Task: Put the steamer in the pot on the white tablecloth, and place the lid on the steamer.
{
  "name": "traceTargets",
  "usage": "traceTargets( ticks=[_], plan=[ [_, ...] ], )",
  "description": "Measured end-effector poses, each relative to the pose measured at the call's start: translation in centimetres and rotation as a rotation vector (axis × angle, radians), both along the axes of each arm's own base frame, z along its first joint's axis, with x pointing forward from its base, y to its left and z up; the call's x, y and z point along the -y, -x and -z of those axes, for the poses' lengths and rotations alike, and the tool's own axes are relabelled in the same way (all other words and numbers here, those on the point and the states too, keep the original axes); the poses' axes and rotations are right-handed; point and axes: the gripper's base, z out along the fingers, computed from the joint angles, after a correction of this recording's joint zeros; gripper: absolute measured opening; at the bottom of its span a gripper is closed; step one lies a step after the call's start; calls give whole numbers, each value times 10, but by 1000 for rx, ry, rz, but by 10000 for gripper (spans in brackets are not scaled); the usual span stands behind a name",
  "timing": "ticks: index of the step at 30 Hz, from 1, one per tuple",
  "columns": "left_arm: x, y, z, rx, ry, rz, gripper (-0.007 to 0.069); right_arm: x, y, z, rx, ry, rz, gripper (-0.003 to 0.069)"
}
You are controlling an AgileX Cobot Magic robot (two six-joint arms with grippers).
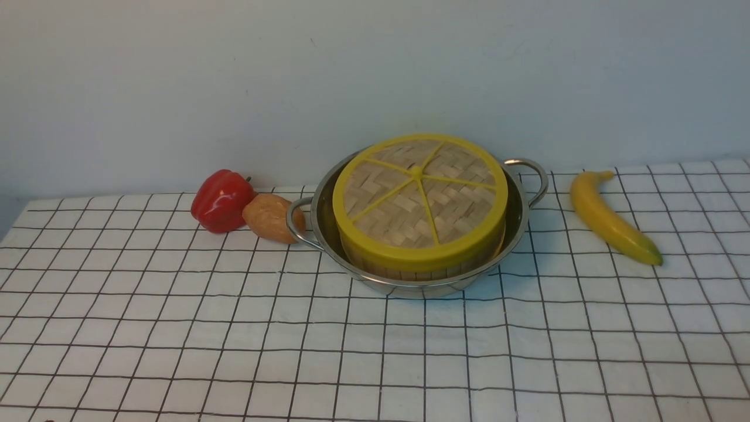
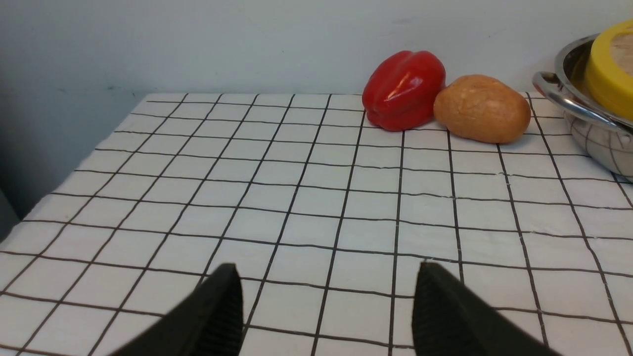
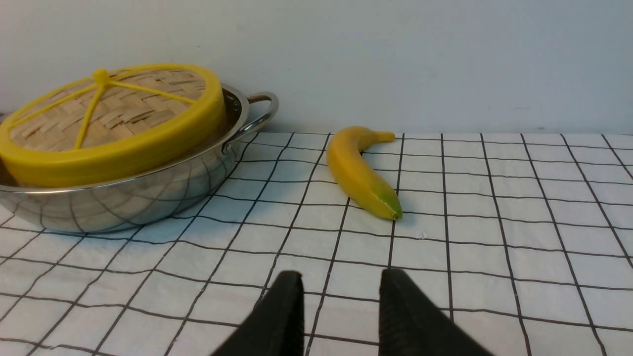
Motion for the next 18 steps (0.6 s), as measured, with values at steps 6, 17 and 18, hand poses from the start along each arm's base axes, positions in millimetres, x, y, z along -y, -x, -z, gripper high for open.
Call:
traceTargets(
  ticks=[6, 17, 18],
  plan=[
    [0, 0, 0, 0, 1, 0, 432, 0, 0, 0, 0, 0, 0, 240],
    [0, 0, 0, 0, 1, 0, 432, 0, 0, 1, -9, 8, -2, 240],
    [0, 0, 0, 0, 1, 0, 432, 0, 0, 1, -9, 9, -2, 240]
  ],
)
